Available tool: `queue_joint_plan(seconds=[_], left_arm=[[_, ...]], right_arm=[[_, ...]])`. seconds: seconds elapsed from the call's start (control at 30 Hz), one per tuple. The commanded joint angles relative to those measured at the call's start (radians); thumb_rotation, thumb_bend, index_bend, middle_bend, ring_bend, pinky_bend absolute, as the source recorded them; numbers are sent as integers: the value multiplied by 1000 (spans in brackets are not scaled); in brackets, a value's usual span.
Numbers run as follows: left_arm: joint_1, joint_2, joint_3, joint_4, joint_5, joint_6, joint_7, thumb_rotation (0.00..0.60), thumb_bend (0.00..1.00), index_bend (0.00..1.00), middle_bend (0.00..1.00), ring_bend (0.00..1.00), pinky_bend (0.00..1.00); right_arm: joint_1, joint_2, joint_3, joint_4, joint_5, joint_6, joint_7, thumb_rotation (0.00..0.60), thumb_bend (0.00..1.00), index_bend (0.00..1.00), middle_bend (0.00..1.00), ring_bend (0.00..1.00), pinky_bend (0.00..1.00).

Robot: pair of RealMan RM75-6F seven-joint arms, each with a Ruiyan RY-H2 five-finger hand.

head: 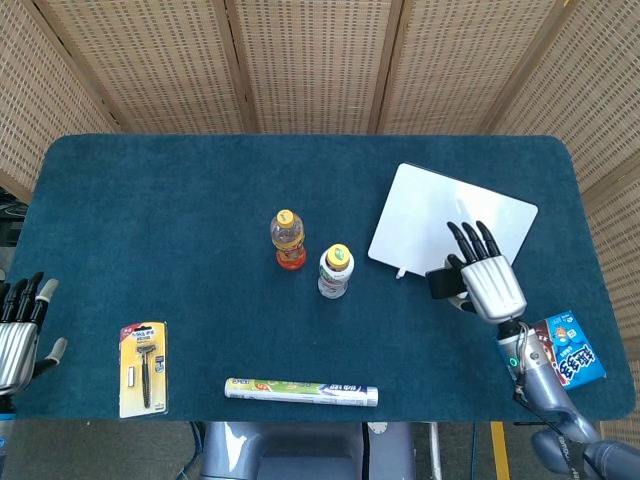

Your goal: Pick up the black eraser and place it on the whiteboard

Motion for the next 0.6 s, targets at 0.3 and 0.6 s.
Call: queue_joint_plan(seconds=[0.3,0.6], left_arm=[[-4,-2,-1,5,4,-2,3,600,332,0,0,0,0],[-4,-2,1,2,6,-2,7,600,333,0,0,0,0]], right_arm=[[30,-180,62,251,48,9,116,600,156,510,56,0,0],[65,-271,111,408,91,-4,168,600,156,510,57,0,0]])
